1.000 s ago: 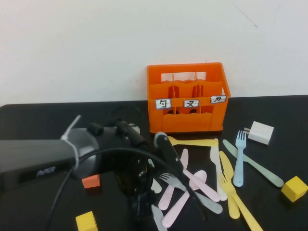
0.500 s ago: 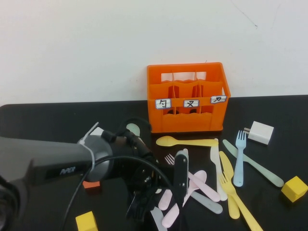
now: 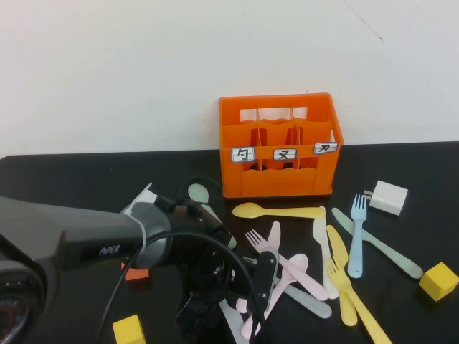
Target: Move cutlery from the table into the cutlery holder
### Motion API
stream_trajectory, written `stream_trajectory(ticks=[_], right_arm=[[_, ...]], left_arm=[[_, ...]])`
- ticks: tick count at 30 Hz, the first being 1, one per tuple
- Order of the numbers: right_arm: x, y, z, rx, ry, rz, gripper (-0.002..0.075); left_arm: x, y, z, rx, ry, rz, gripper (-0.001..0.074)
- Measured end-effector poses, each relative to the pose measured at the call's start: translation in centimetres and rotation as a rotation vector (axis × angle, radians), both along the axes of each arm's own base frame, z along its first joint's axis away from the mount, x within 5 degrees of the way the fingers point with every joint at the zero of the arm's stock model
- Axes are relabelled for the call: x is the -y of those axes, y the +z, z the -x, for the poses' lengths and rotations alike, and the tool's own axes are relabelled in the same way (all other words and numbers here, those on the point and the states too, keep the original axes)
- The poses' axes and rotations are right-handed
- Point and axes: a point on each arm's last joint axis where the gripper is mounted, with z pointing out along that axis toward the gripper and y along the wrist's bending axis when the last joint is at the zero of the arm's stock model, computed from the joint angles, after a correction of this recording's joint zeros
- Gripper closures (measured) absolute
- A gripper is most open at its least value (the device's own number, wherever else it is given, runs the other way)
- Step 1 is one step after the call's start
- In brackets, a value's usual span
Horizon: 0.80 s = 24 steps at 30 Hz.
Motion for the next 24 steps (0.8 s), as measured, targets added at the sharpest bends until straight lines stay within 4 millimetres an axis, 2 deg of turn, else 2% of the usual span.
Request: stream_trajectory(ticks=[3,10,13,17,24], right_arm=[[-0.01,-0.01,0.01,-0.002,0.001,0.0,0.0728],[-0.01,-0.02,0.02,-0.003,0.002,0.0,0.0728],[-0.02,-0.03,0.04,-0.005,0.004,0.0,0.0728],[-0.04,-0.01,0.04,-0.005,0.003,-0.004,0.0728],[-0.06,0.0,0.03,-0.005,0.003,-0.008,0.0728]], left_arm=[[-0.05,-0.01,-0.01,-0.006,0.004,-0.002,0.0305],[-0.17,-0.04,0.29,-0.041,-0.019,-0.023,0.0419],[-0.31,-0.09,0.49,-0.063,-0.04,-0.043,0.0441],[-0.3,-0.11,0.6,-0.074,-0.036,-0.041,0.044],[-0.17,0.0,0.47,-0.058,-0.037,-0.026,0.0378]])
